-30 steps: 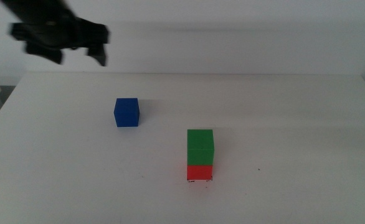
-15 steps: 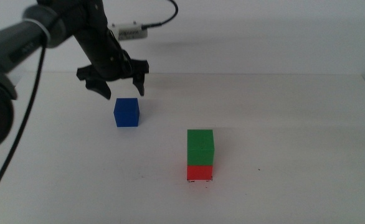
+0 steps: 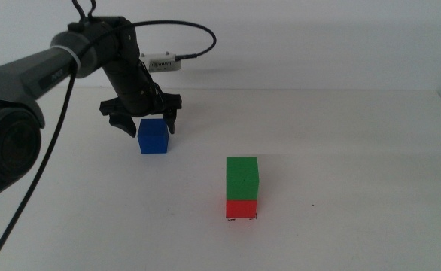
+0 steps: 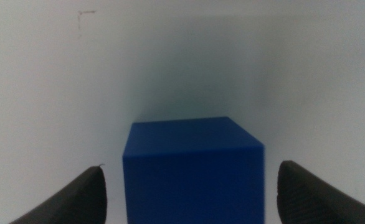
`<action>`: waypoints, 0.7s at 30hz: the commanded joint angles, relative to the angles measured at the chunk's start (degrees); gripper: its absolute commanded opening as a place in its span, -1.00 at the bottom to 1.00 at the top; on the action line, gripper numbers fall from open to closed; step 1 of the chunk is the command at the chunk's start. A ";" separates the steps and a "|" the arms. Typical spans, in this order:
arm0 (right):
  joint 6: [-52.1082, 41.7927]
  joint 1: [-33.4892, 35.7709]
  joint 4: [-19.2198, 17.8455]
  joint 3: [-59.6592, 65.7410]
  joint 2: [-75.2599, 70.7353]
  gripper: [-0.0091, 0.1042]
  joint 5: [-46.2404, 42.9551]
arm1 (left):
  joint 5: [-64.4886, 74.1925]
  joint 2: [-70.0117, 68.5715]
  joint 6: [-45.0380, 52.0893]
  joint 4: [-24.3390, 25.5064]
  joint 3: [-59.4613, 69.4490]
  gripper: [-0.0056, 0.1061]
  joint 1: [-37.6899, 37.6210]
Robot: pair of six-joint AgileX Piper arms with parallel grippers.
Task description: Stack red cubes first, then green, then blue cubes in a specific spot.
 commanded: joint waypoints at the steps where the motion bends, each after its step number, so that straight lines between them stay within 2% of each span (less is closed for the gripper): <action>1: -0.48 -0.38 -0.16 0.07 -0.25 0.78 -0.61 | -0.75 0.47 0.00 0.55 -0.39 0.78 -0.22; 6: -0.48 -0.38 -0.16 0.07 -0.25 0.78 -0.61 | -1.12 1.51 1.55 0.55 -0.39 0.76 -0.22; 10: -0.48 -0.38 -0.16 0.07 -0.25 0.78 -0.61 | -1.49 1.99 2.37 -0.14 -0.28 0.58 -0.22; 12: -0.48 -0.38 -0.16 0.07 -0.25 0.78 -0.61 | -1.93 2.21 2.37 -0.68 -0.28 0.41 -0.22; 16: -0.48 -0.38 -0.16 0.07 -0.25 0.78 -0.61 | -3.31 2.34 2.19 -2.10 -0.28 -0.14 -0.22; 21: -0.48 -0.38 -0.16 0.07 -0.25 0.78 -0.61 | 3.95 0.57 5.45 -4.59 -2.82 -0.69 0.56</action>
